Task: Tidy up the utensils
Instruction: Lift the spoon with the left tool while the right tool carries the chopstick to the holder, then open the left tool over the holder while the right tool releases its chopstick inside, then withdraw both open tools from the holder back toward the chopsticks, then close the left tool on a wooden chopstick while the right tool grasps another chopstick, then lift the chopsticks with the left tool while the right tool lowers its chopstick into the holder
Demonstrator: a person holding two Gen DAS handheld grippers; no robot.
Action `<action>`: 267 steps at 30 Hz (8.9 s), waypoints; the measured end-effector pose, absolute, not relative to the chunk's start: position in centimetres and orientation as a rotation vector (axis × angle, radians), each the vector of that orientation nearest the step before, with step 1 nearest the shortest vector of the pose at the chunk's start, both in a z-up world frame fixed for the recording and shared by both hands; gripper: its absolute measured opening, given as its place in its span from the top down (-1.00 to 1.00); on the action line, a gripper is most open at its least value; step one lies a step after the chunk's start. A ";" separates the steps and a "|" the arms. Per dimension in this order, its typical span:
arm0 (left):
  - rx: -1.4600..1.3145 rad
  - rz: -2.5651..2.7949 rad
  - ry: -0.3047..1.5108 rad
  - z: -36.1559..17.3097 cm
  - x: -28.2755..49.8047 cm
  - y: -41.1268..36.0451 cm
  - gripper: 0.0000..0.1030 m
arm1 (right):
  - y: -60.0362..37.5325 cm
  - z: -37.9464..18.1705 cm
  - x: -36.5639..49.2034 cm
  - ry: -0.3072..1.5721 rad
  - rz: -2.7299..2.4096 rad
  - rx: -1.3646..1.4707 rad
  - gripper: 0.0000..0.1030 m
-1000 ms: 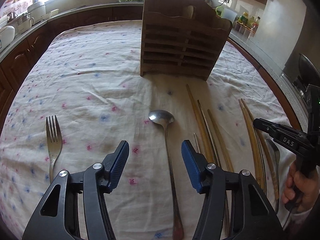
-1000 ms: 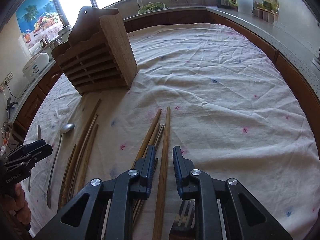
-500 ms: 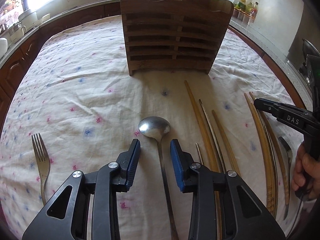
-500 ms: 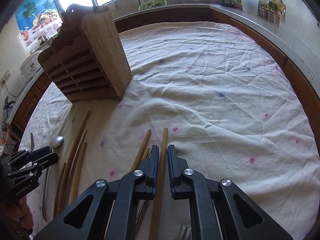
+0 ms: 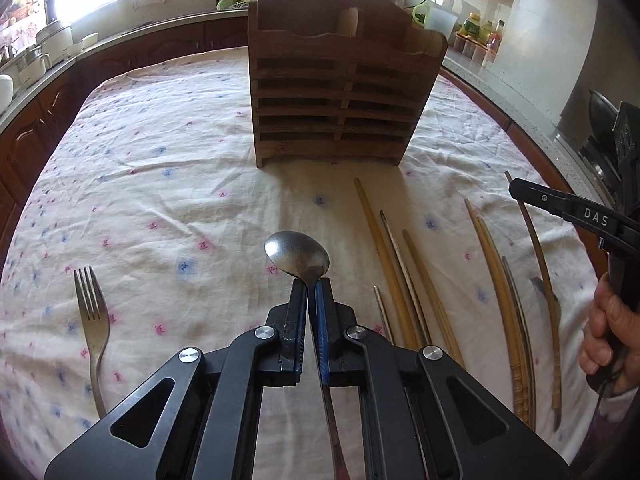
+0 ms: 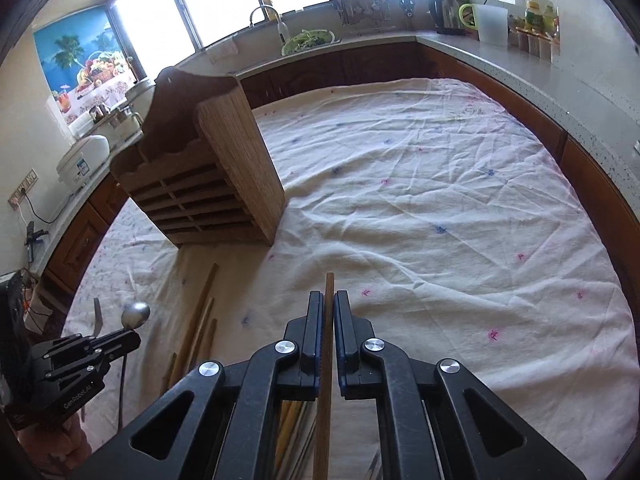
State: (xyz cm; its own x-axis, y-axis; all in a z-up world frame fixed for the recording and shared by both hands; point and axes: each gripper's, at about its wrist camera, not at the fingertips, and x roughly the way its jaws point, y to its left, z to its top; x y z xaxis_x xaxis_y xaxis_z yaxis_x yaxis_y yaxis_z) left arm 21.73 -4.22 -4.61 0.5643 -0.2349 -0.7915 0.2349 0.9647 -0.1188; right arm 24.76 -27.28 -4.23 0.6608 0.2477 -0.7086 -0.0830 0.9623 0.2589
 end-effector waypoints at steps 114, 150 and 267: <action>-0.166 -0.183 0.655 3.9 21.0 0.4 -0.74 | -27.0 3.6 20.2 0.517 0.219 0.398 -0.96; -0.113 -0.235 0.852 -2.0 20.0 -2.9 -0.73 | -27.1 -2.4 16.8 0.677 0.140 0.317 -0.93; -0.202 -0.322 0.266 20.5 25.8 2.8 0.92 | -25.5 19.7 26.6 0.237 0.240 0.272 0.92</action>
